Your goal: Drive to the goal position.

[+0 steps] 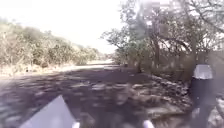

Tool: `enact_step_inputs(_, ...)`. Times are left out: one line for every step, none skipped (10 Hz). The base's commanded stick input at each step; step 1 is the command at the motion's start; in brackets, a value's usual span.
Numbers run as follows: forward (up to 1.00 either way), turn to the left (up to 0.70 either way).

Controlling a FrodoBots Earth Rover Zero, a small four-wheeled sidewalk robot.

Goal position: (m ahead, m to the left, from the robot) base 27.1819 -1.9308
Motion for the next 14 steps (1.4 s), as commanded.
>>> enact_step_inputs(0.5, 0.0)
enact_step_inputs(0.5, 0.0)
enact_step_inputs(0.5, 0.0)
enact_step_inputs(0.5, 0.0)
enact_step_inputs(0.5, -0.03)
enact_step_inputs(0.5, -0.5)
enact_step_inputs(0.5, -0.5)
enact_step_inputs(0.5, -0.5)
enact_step_inputs(0.5, -0.5)
enact_step_inputs(0.5, -0.5)
enact_step_inputs(0.5, -0.37)
enact_step_inputs(0.5, 0.0)
enact_step_inputs(0.5, 0.0)
enact_step_inputs(0.5, 0.0)
